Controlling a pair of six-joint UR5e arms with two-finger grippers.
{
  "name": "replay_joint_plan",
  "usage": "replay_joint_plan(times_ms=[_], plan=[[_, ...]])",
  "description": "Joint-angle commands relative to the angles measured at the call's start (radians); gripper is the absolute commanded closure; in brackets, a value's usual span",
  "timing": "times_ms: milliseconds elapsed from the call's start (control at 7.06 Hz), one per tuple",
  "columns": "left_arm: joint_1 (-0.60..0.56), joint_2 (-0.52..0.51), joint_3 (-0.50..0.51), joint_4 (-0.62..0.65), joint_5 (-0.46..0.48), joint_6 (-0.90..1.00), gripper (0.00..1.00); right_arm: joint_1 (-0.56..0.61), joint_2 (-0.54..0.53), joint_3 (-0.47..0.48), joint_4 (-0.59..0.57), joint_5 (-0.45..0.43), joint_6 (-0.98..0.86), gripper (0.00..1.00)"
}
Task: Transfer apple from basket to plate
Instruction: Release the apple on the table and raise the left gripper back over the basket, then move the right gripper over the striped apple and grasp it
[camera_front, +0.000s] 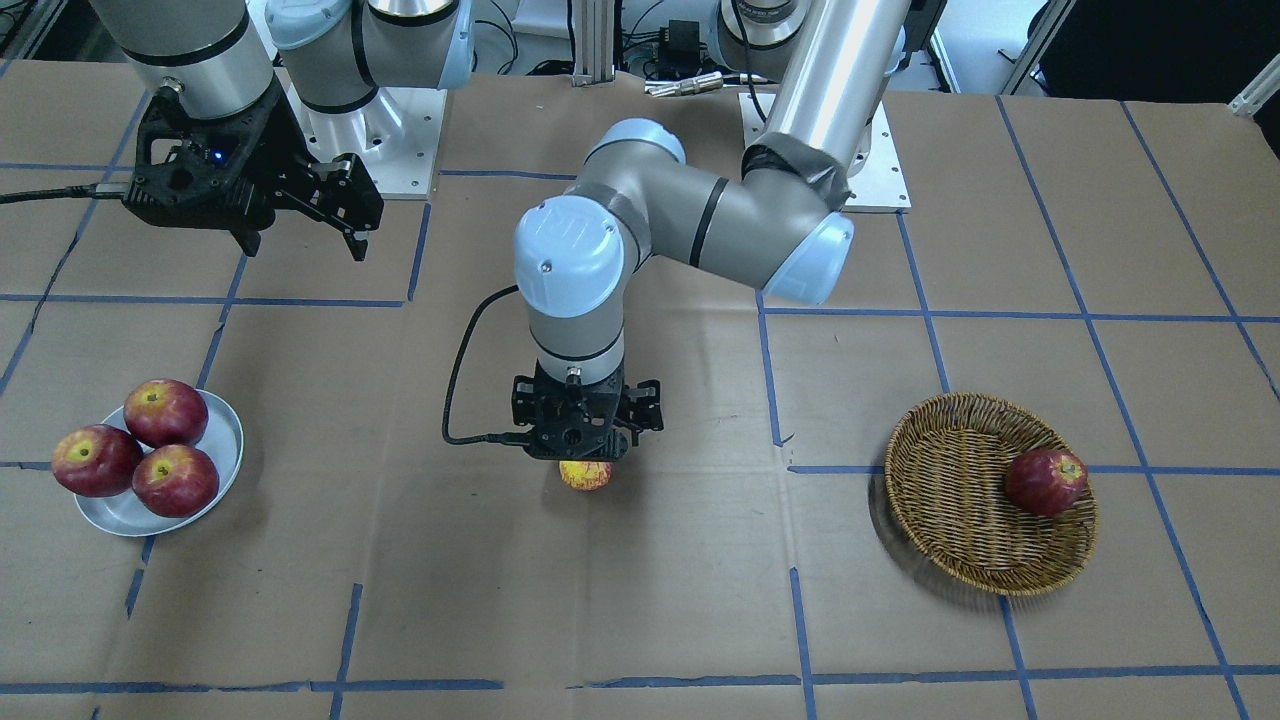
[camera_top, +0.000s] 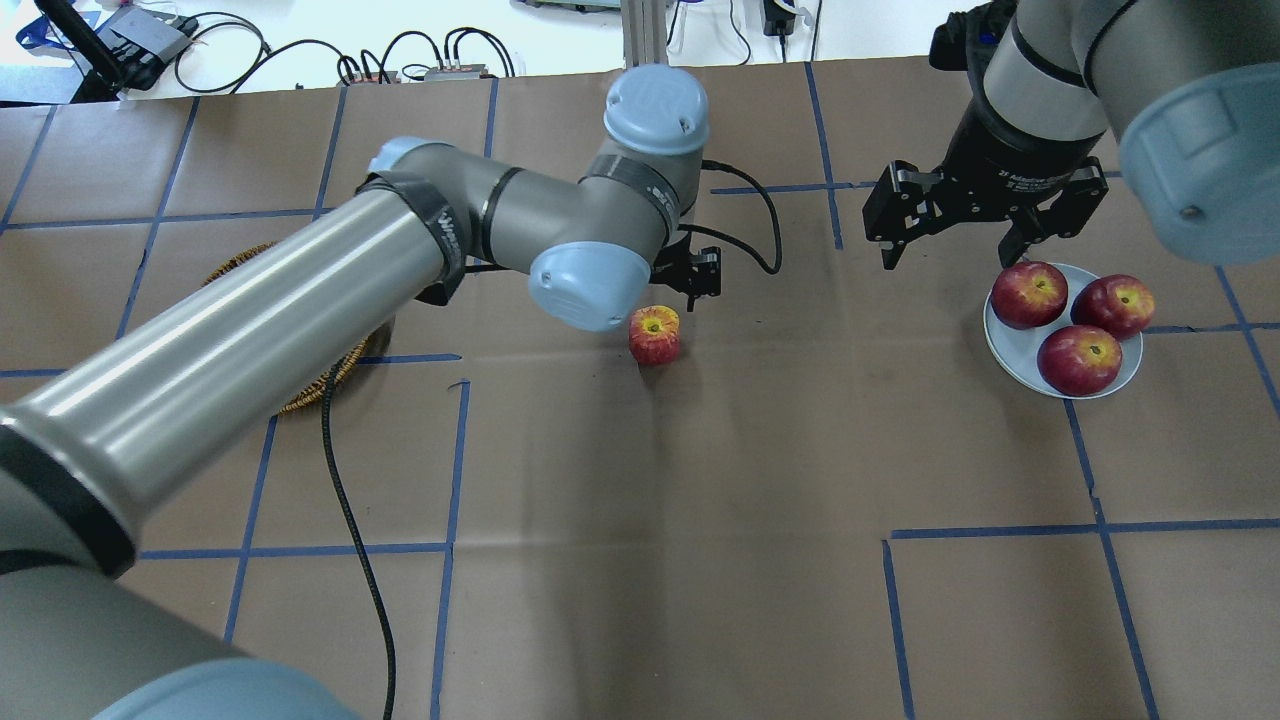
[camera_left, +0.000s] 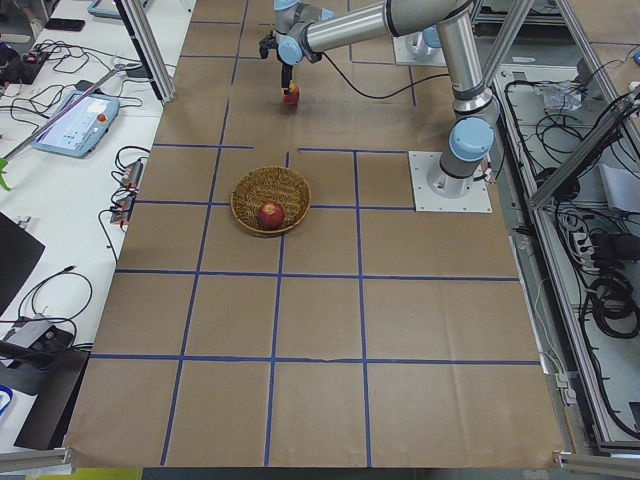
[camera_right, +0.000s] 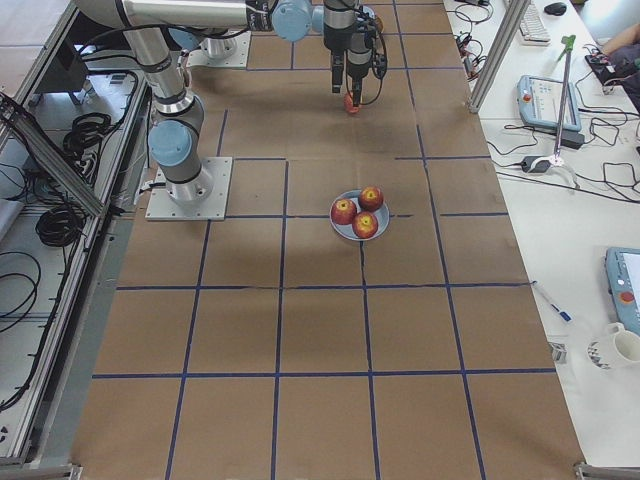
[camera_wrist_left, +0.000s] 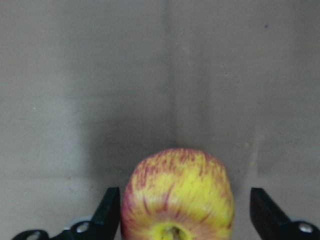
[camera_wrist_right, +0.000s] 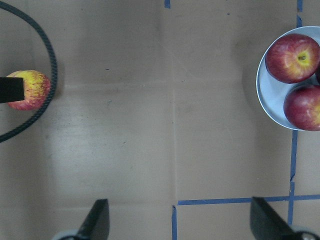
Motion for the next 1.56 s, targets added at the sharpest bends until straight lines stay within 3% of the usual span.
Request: replay_joint_plan(times_ms=[0,283,566,850,1416], plan=[[0.105,0.244,-0.018,-0.188,-0.014,0.184,0.01,-0.001,0.000,-0.001,0.000,0.000,0.000,0.00],[0.163,0.441,-0.018,-0.474,-0.014,0.224,0.01,0.000,0.000,-0.001,0.000,0.000,0.000,0.00],[0.218,0.567,-0.059,-0.504,-0.018,0.325,0.01,0.002,0.002,-0.001,-0.003,0.000,0.012,0.00],[0.268,0.603,-0.095,-0.507,-0.018,0.330,0.01,0.040,0.034,-0.003,-0.066,0.002,0.056,0.00],[0.269,0.605,-0.096,-0.506,-0.046,0.330,0.01,0.344,0.354,-0.052,-0.402,-0.012,0.379,0.00]])
